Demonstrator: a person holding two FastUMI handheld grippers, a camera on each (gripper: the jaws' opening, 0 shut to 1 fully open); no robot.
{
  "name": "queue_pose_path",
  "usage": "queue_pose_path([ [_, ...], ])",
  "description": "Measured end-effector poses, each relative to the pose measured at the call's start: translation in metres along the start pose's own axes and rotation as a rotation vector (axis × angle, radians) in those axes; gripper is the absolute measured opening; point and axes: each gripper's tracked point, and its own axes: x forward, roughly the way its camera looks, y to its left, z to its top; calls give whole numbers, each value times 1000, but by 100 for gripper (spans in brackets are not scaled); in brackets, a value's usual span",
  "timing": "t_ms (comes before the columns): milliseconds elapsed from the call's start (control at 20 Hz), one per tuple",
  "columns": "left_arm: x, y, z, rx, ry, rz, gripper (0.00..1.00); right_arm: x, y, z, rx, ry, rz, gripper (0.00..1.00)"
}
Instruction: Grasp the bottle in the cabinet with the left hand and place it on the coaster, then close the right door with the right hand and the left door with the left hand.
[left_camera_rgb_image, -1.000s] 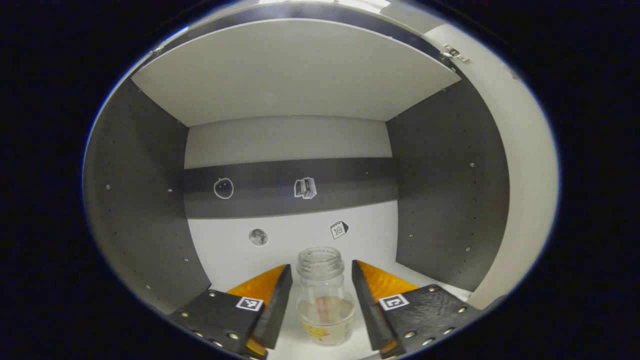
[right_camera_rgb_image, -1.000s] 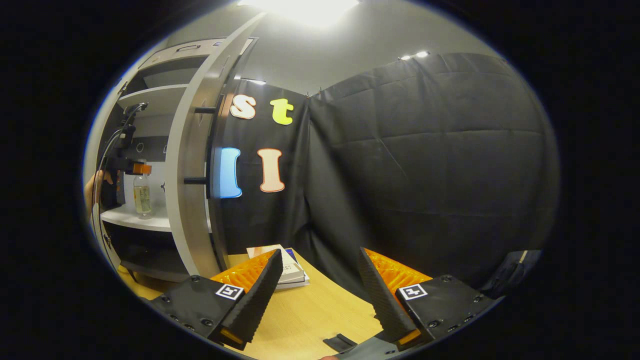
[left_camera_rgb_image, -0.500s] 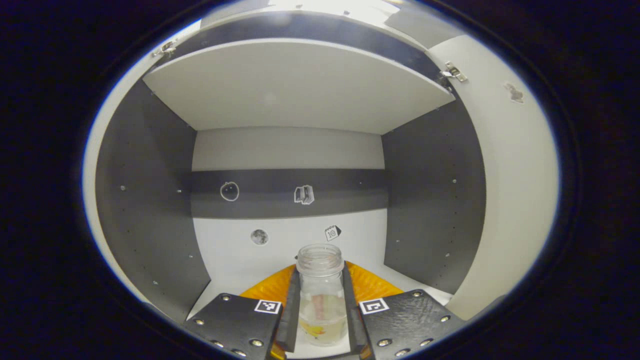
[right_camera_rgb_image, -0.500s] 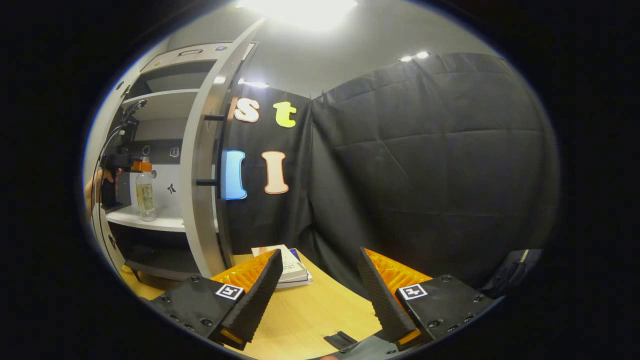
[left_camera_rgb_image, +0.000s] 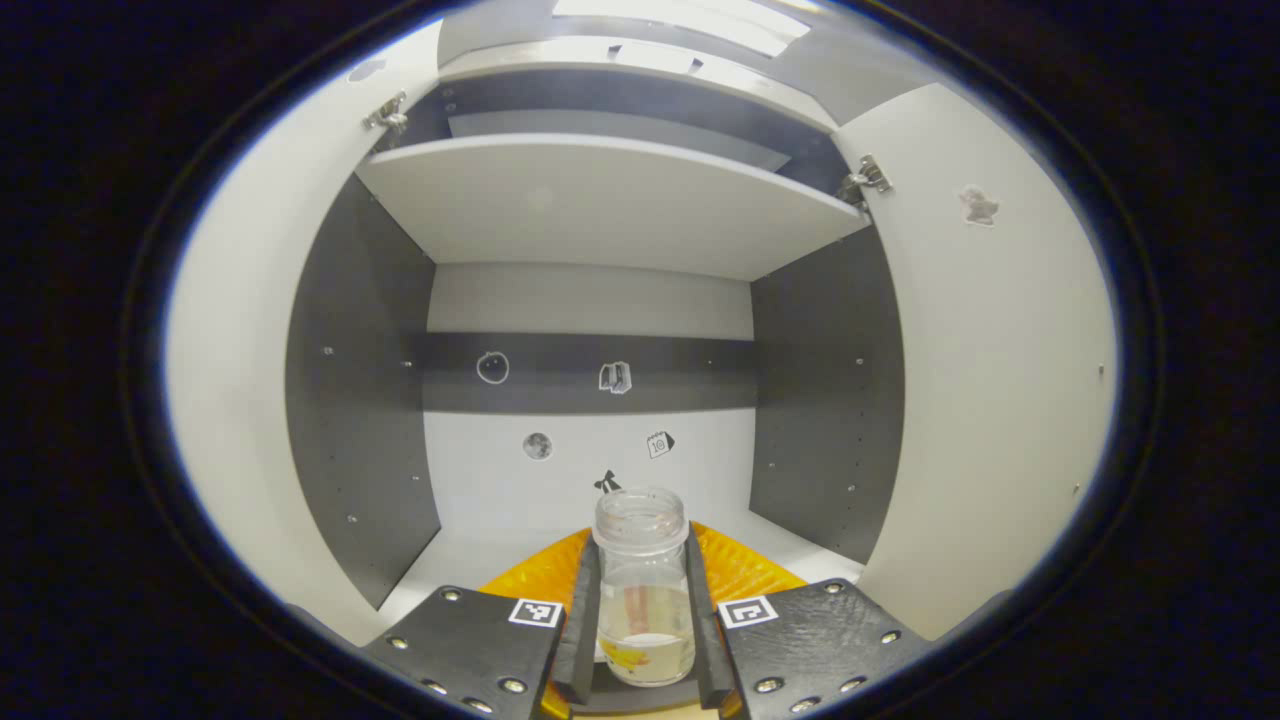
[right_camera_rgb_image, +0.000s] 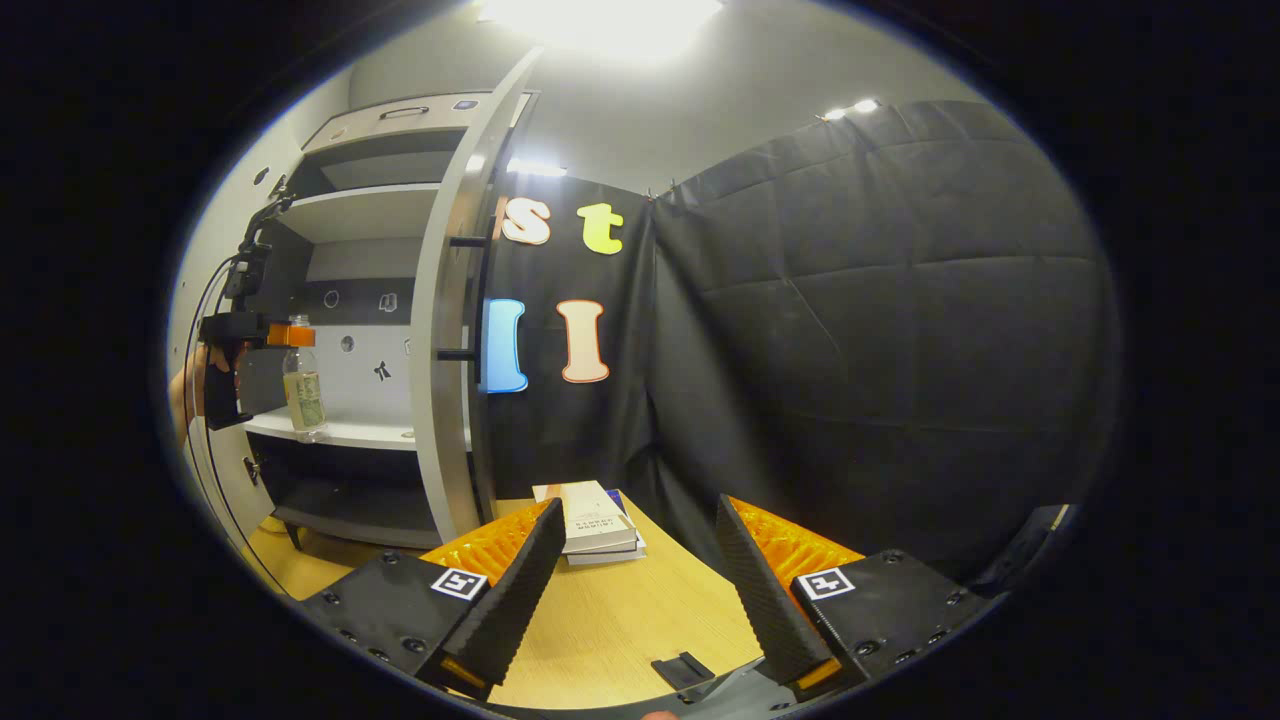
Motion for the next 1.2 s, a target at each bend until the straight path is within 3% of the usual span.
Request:
queue_pose_path([
  [750, -89, -29, -59, 6, 38, 25, 41, -26, -15, -12, -13, 22, 124, 97],
  [1200, -125, -32, -143, -31, 104, 49, 42, -29, -6, -21, -39, 38, 172, 96],
])
